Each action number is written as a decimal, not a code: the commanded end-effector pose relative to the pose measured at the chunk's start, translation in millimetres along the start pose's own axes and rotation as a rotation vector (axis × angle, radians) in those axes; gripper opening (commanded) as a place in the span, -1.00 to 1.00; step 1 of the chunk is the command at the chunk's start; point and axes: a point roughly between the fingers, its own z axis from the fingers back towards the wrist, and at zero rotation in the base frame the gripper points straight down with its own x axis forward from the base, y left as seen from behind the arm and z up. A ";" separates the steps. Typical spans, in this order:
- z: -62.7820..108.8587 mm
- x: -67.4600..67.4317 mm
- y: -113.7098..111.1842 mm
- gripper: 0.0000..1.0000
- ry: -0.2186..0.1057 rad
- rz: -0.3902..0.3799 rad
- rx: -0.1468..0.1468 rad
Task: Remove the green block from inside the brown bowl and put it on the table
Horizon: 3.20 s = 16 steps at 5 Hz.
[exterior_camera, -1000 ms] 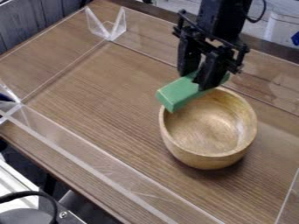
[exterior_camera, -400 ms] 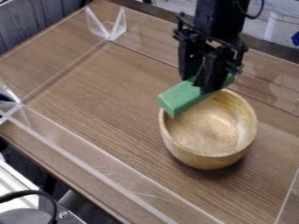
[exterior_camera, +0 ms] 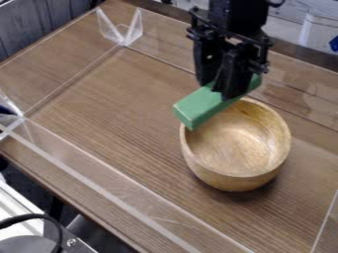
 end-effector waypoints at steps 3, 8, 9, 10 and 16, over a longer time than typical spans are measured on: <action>16.7 -13.4 4.1 -1.00 -0.044 -0.021 0.030; 7.8 -77.6 76.3 -1.00 -0.111 0.132 -0.083; -2.6 -92.8 98.3 -1.00 -0.107 0.213 -0.137; 0.2 -82.2 83.1 -1.00 -0.080 0.160 -0.156; -20.5 -80.9 55.8 -1.00 -0.194 0.026 -0.037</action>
